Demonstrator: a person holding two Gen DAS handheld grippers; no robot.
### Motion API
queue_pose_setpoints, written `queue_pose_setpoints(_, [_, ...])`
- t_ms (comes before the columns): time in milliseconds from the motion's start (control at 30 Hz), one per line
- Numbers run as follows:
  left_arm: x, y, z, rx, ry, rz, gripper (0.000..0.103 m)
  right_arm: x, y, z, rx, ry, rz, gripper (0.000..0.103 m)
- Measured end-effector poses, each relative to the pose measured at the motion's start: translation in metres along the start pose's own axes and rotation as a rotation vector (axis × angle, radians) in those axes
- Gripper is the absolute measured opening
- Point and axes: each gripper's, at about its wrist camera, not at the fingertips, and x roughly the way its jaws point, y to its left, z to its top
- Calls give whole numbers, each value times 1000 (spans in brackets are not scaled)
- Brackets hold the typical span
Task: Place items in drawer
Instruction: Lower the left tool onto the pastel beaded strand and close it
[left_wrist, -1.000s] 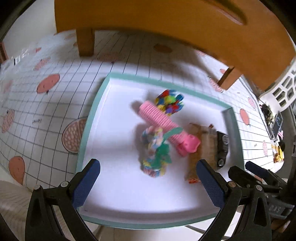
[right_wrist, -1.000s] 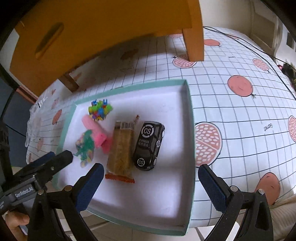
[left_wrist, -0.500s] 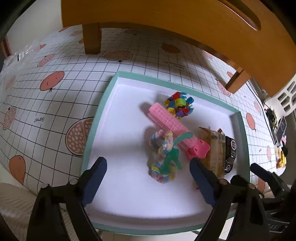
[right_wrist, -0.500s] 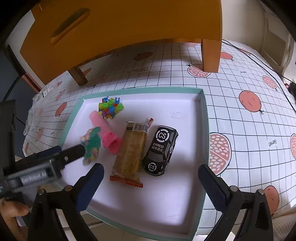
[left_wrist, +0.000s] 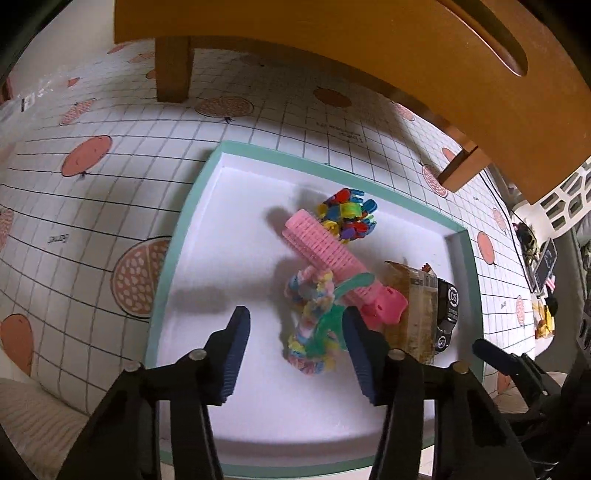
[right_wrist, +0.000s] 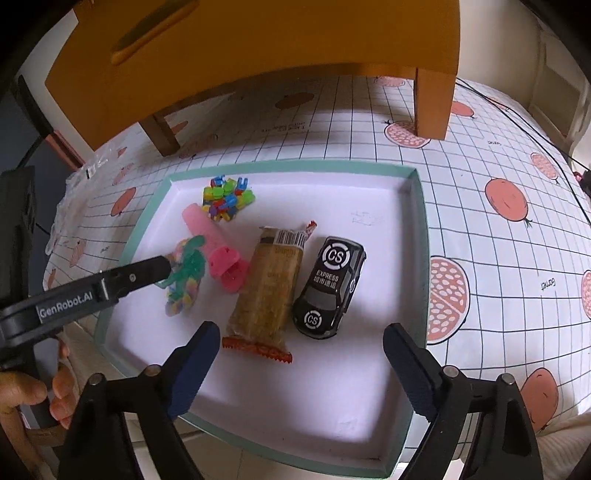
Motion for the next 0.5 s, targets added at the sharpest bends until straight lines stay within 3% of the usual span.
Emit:
queue_pose_setpoints(67, [2, 0, 1, -4, 1, -14, 44, 2, 1, -1, -5, 7, 2, 90])
queue_pose_setpoints(133, [3, -2, 3, -1, -1, -32, 30, 3, 3, -2, -13, 12, 1, 88])
queue_pose_setpoints(233, [4, -5, 3, 10, 5, -70, 21, 4, 4, -3, -22, 19, 3, 87])
queue_pose_setpoints(400, [5, -5, 4, -18, 9, -125, 10, 5, 4, -4, -18, 26, 4, 84])
queue_pose_setpoints(500, [4, 2, 4, -61, 4, -154, 9, 3, 4, -3, -17, 21, 5, 83])
